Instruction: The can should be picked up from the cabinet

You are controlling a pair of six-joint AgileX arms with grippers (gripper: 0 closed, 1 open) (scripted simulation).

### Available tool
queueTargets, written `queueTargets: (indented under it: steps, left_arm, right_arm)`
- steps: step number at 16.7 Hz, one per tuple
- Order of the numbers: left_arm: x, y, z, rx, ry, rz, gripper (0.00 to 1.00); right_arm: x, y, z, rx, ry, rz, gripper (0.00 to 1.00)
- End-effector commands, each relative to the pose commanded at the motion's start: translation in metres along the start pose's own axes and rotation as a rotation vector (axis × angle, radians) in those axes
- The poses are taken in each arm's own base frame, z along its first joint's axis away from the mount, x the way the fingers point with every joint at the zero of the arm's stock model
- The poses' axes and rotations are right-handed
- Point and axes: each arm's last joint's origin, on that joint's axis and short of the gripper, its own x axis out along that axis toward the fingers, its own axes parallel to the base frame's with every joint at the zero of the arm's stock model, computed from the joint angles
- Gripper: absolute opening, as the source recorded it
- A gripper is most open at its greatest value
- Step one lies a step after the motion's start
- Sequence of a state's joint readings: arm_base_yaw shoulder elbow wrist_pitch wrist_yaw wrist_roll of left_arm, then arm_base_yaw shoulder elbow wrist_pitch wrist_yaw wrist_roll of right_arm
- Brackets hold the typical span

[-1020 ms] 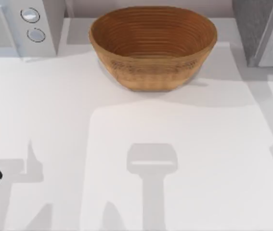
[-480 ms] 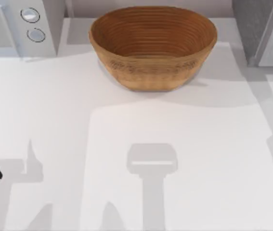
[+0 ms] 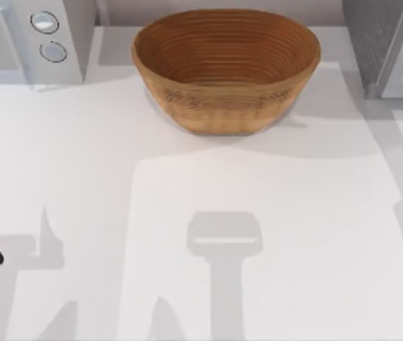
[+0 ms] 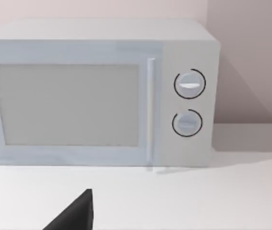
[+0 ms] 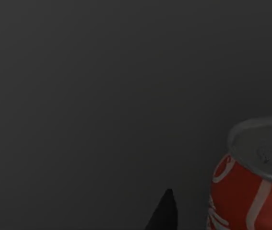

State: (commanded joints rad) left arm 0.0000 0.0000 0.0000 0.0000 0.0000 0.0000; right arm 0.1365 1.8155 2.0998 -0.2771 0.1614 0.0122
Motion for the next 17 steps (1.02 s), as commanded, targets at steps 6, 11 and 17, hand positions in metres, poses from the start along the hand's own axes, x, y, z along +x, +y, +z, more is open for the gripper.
queueTargets:
  steps: [6, 11, 17]
  left_arm:
    - [0.000, 0.000, 0.000, 0.000, 0.000, 0.000, 1.00]
    - [0.000, 0.000, 0.000, 0.000, 0.000, 0.000, 1.00]
    - [0.000, 0.000, 0.000, 0.000, 0.000, 0.000, 1.00]
  right_arm:
    - [0.000, 0.000, 0.000, 0.000, 0.000, 0.000, 0.00]
    - [0.000, 0.000, 0.000, 0.000, 0.000, 0.000, 0.00]
    - [-0.026, 0.003, 0.016, 0.003, -0.012, -0.001, 0.00]
